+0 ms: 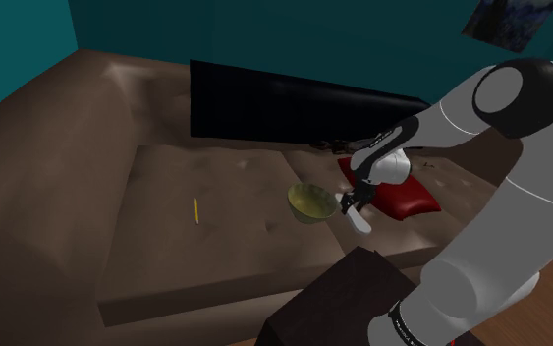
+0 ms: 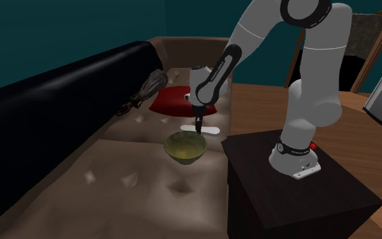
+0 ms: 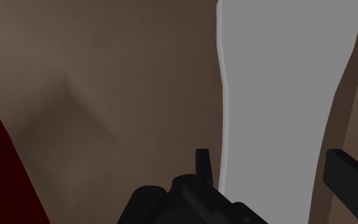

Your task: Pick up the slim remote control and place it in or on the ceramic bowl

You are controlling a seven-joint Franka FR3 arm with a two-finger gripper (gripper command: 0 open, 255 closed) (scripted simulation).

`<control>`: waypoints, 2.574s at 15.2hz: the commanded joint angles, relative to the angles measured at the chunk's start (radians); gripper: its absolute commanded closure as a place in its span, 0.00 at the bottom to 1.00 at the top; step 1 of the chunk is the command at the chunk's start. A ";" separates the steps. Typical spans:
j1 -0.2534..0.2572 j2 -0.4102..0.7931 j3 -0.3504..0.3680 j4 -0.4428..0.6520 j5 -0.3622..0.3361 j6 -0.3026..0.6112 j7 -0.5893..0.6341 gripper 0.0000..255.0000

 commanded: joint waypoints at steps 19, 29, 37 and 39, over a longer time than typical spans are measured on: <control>0.001 -0.265 -0.016 0.042 -0.136 -0.295 0.098 1.00; 0.010 -0.349 0.009 0.085 -0.153 -0.421 0.142 1.00; 0.110 -0.338 0.140 0.105 -0.107 -0.432 0.340 1.00; 0.135 -0.325 0.171 0.121 -0.095 -0.436 0.388 1.00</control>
